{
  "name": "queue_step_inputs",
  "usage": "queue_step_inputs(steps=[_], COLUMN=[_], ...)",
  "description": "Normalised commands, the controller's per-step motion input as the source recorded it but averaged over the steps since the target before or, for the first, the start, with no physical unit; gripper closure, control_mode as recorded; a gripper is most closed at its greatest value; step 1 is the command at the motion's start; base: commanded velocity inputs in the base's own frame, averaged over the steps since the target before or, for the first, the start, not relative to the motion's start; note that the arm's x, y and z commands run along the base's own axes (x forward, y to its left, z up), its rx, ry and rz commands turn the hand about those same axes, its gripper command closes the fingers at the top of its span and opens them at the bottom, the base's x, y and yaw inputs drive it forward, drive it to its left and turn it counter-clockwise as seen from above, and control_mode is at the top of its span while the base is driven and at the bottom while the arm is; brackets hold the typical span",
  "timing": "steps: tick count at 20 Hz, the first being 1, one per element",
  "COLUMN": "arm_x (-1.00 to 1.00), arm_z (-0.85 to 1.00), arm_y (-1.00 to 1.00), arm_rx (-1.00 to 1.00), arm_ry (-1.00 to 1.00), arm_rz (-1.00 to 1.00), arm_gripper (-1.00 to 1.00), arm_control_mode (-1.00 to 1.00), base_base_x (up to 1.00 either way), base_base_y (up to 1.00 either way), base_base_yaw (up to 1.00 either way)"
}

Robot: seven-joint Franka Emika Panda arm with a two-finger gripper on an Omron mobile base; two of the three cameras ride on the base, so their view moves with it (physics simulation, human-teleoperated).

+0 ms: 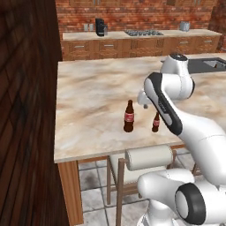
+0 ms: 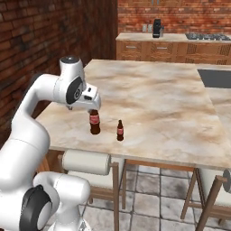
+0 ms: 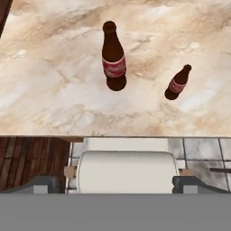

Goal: Place the large bottle from the dining counter next to the other large bottle outside the sink, and place the small bottle from the dining counter next to the other small bottle inside the sink.

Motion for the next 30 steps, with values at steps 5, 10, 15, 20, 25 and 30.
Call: queue_step_inputs(steps=[5, 10, 15, 20, 25, 30], arm_x=[0.00, 0.00, 0.02, 0.13, 0.28, 0.29], arm_z=[-0.22, -0.13, -0.07, -0.08, -0.17, -0.13], arm_y=[0.12, 0.11, 0.05, 0.04, 0.02, 0.01], arm_rx=[0.01, 0.00, -0.05, -0.05, 0.00, 0.00], arm_ry=[-0.12, -0.14, -0.12, -0.09, -0.03, -0.01], arm_rz=[0.00, 0.00, 0.00, 0.00, 0.00, 0.00], arm_gripper=[-1.00, -1.00, -1.00, -1.00, -1.00, -1.00], arm_control_mode=[-1.00, -1.00, -1.00, -1.00, -1.00, -1.00], base_base_x=[0.00, 0.00, 0.00, 0.00, 0.00, 0.00], base_base_y=[0.00, 0.00, 0.00, 0.00, 0.00, 0.00], base_base_yaw=[0.00, 0.00, 0.00, 0.00, 0.00, 0.00])
